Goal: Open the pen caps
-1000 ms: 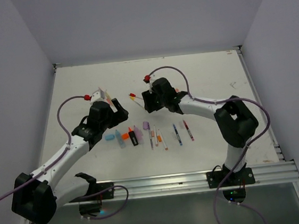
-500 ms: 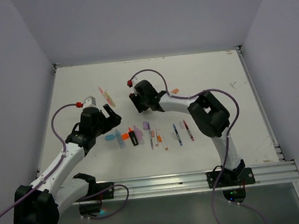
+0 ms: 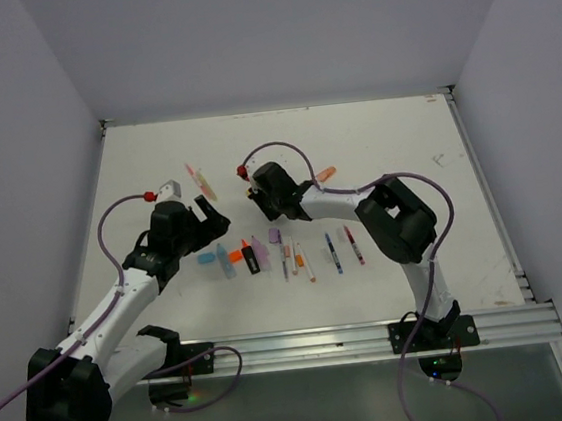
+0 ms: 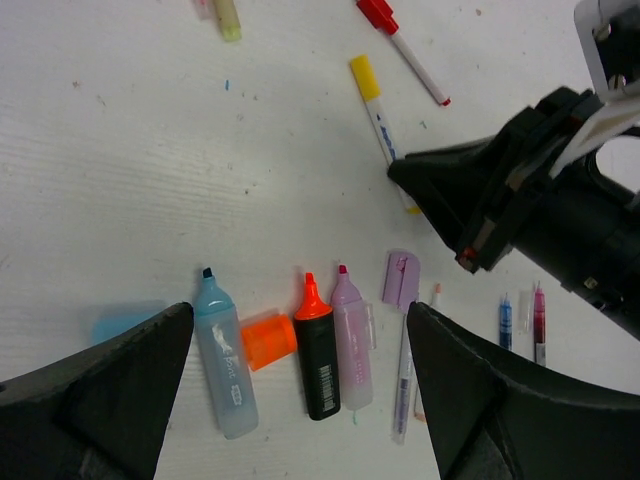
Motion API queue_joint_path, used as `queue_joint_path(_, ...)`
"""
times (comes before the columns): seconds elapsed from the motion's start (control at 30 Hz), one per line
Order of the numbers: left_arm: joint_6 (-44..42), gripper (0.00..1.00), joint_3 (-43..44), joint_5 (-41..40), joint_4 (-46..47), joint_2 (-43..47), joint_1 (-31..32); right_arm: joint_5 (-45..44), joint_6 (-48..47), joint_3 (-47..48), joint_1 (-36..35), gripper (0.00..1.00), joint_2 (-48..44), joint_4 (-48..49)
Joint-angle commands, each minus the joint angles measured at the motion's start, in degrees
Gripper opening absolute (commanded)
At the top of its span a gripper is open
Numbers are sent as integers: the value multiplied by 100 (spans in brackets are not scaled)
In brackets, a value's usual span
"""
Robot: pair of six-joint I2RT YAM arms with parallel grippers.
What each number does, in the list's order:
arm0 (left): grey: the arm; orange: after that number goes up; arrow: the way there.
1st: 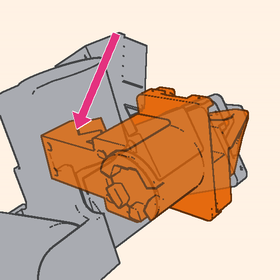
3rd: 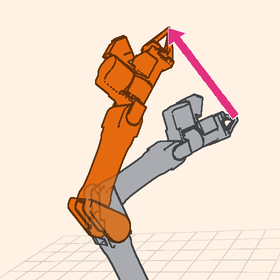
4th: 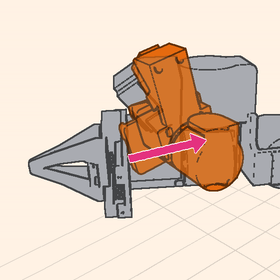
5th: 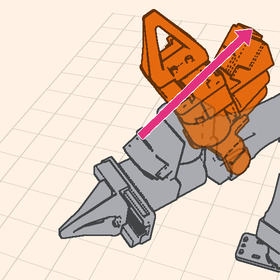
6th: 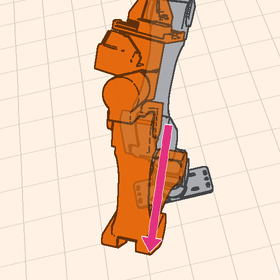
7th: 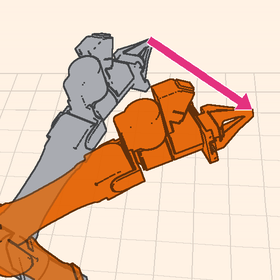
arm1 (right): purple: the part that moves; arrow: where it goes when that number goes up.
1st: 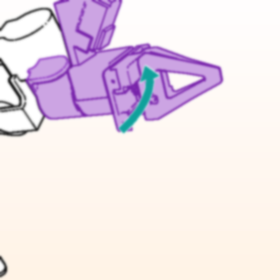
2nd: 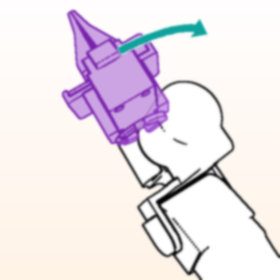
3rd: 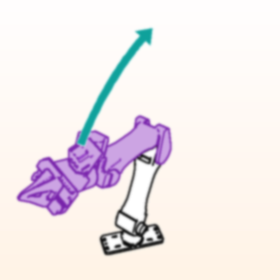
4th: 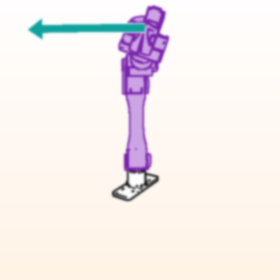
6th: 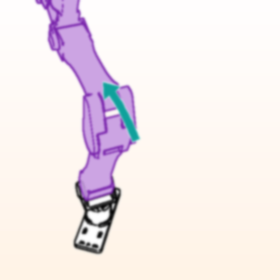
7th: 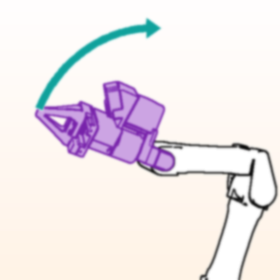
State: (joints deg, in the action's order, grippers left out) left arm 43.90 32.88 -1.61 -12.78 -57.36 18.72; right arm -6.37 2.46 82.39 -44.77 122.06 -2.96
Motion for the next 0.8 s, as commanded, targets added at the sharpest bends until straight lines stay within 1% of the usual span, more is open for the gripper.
queue_joint_path(0.0,48,91,130,274,372,-3,-61,267,131,-609,-93,0,-867,243)
queue_joint_path(0.13,215,90,210,537,749,41,-61,505,492,-1312,-172,0,-1728,681)
queue_joint_path(0.17,250,90,244,591,820,41,-61,531,571,-1609,-207,0,-1895,761)
queue_joint_path(0.2,294,90,254,644,986,41,-61,540,719,-1769,-225,0,-2236,832)
queue_joint_path(0.27,452,86,236,881,1171,24,-53,549,896,-2224,-295,0,-2571,1085)
queue_joint_path(0.3,505,85,227,925,1442,-3,-44,558,1062,-2375,-339,0,-2852,1174)
queue_joint_path(0.4,690,80,218,952,1707,-73,26,593,1309,-2885,-453,0,-3362,1456)
queue_joint_path(0.47,787,74,271,934,1822,-126,114,567,1397,-3167,-541,0,-3548,1570)
queue_joint_path(0.53,831,71,385,645,1937,-187,351,576,1538,-3395,-602,0,-3793,1667)
queue_joint_path(0.6,822,67,473,242,1972,-319,719,611,1678,-3545,-646,0,-3944,1772)
queue_joint_path(0.67,831,66,587,178,2016,-503,992,611,1723,-3695,-682,0,-4085,1913)
queue_joint_path(0.7,848,65,622,-22,2025,-565,1045,611,1775,-3712,-699,0,-4111,1922)
queue_joint_path(0.77,945,63,702,-68,2016,-749,1160,611,1802,-3765,-717,0,-4181,1948)
